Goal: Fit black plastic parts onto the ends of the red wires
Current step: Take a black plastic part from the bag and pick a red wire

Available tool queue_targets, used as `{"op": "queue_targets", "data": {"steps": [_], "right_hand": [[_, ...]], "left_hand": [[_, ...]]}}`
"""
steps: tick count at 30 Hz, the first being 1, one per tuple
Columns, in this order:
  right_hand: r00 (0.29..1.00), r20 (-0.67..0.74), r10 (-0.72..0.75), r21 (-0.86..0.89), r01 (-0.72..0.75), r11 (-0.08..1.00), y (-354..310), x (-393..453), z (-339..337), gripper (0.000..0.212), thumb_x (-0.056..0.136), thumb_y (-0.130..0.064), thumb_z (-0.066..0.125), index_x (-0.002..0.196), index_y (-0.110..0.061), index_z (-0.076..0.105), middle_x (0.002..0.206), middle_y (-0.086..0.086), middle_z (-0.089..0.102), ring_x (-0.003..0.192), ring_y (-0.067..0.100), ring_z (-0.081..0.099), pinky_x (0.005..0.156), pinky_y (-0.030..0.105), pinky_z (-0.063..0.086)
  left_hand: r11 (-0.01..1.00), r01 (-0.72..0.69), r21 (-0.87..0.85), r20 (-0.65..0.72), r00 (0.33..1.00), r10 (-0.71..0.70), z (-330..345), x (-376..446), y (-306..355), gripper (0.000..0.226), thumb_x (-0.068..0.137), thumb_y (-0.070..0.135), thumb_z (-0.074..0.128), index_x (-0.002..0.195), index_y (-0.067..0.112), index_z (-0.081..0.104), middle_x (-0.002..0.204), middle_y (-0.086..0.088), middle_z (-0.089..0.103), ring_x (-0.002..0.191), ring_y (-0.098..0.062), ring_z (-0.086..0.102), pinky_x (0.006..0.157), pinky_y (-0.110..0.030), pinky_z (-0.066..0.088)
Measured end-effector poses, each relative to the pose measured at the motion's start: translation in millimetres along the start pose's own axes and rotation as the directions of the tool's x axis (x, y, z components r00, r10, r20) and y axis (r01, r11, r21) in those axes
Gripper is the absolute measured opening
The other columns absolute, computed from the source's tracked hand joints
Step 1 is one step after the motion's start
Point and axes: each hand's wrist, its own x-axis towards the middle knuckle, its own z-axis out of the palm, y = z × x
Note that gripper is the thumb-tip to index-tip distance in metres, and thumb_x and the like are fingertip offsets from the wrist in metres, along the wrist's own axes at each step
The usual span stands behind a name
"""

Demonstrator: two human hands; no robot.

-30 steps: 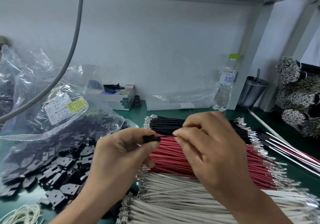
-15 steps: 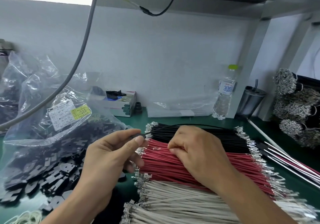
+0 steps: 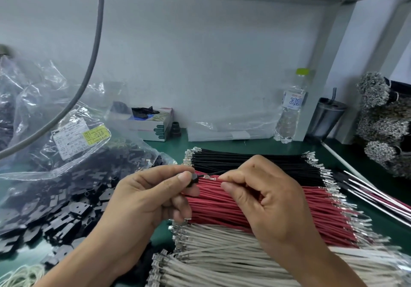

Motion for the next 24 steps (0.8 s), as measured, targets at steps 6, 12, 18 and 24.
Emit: {"op": "queue_targets", "data": {"steps": [6, 12, 18, 24], "right_hand": [[0.999, 0.033, -0.033, -0.073, 0.035, 0.997, -6.9, -0.4, 0.6, 0.012, 0.093, -0.034, 0.063, 0.091, -0.03, 0.074, 0.085, -0.017, 0.058, 0.075, 0.009, 0.061, 0.059, 0.032, 0.051], [0.996, 0.056, -0.073, -0.126, 0.08, 0.989, -9.3, 0.0, -3.3, 0.014, 0.094, -0.033, 0.063, 0.092, -0.028, 0.075, 0.083, -0.015, 0.057, 0.072, 0.008, 0.059, 0.056, 0.032, 0.051], [0.955, 0.136, -0.263, -0.447, 0.296, 0.844, -13.5, 1.1, -4.8, 0.008, 0.087, -0.012, 0.074, 0.083, -0.017, 0.07, 0.08, -0.007, 0.054, 0.067, 0.014, 0.049, 0.044, 0.033, 0.043], [0.962, 0.093, -0.257, -0.417, 0.272, 0.867, -17.9, -3.0, 5.8, 0.008, 0.092, -0.015, 0.07, 0.084, -0.017, 0.069, 0.08, -0.006, 0.056, 0.068, 0.014, 0.051, 0.045, 0.032, 0.044]], "left_hand": [[1.0, 0.009, 0.01, 0.036, 0.999, -0.01, 1.7, -2.8, 0.5, 0.047, 0.065, 0.032, 0.087, 0.1, 0.002, 0.08, 0.079, -0.022, 0.072, 0.051, -0.022, 0.062, 0.048, -0.027, 0.051], [0.999, 0.033, -0.01, 0.061, 0.998, -0.032, 3.1, -4.1, 3.0, 0.048, 0.065, 0.034, 0.086, 0.1, 0.002, 0.08, 0.077, -0.018, 0.072, 0.051, -0.021, 0.063, 0.048, -0.026, 0.052], [0.994, 0.081, 0.07, 0.045, 0.995, -0.084, 2.2, -4.4, 5.3, 0.033, 0.074, 0.022, 0.088, 0.096, -0.001, 0.08, 0.076, -0.022, 0.071, 0.05, -0.023, 0.063, 0.046, -0.026, 0.051], [0.992, 0.127, 0.016, 0.047, 0.991, -0.128, 10.2, -8.8, 6.6, 0.036, 0.072, 0.025, 0.084, 0.097, 0.0, 0.079, 0.078, -0.022, 0.073, 0.052, -0.025, 0.067, 0.045, -0.026, 0.053]]}}
